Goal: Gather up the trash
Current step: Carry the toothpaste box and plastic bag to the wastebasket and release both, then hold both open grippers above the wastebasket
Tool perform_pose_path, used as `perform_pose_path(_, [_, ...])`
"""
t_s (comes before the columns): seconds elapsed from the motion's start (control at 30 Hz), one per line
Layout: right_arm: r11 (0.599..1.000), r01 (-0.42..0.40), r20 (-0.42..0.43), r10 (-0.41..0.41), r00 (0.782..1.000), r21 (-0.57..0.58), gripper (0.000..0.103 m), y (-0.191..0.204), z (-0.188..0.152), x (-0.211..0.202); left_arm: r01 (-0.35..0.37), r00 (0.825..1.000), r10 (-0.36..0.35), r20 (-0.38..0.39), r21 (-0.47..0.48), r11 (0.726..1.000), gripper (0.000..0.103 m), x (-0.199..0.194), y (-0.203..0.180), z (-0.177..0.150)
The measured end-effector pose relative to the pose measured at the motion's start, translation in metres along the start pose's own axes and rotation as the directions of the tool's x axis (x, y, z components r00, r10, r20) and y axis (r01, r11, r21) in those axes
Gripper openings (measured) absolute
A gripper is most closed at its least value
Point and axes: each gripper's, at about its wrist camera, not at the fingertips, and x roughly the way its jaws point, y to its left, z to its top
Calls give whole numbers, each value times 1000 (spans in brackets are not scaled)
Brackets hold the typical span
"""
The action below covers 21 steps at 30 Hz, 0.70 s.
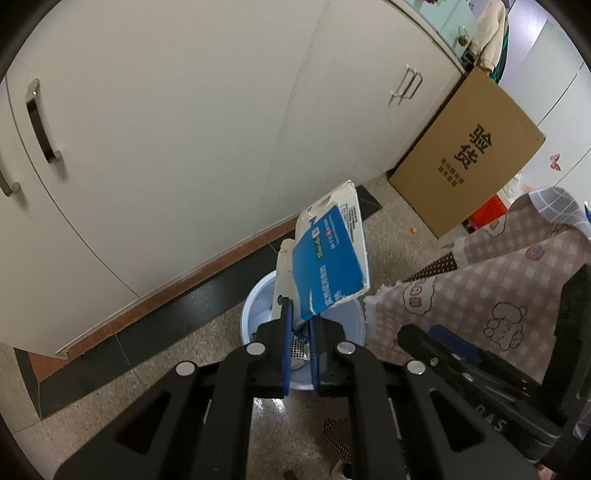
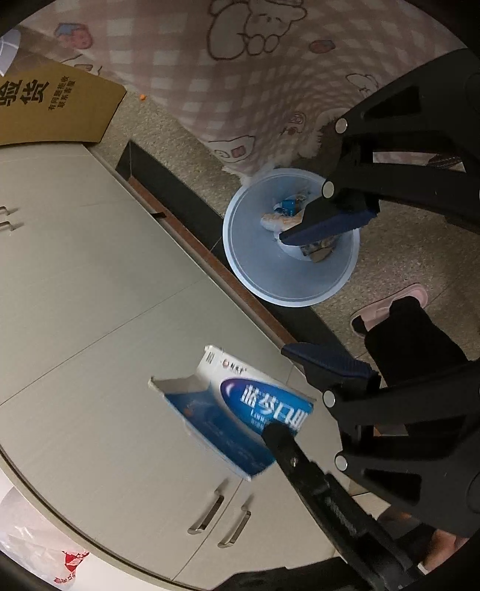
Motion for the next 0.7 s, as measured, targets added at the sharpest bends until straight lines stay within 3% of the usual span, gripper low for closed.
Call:
perform_pose_path(0.37, [1000, 8, 33, -8, 999, -1, 60, -8, -5, -18, 9, 999, -8, -42, 37, 999, 8, 12, -12, -8])
perform_pose_path(0.7, [998, -23, 133, 15, 991, 58, 65, -21, 0, -44, 26, 999, -24, -31, 71, 997, 8, 9, -29, 4])
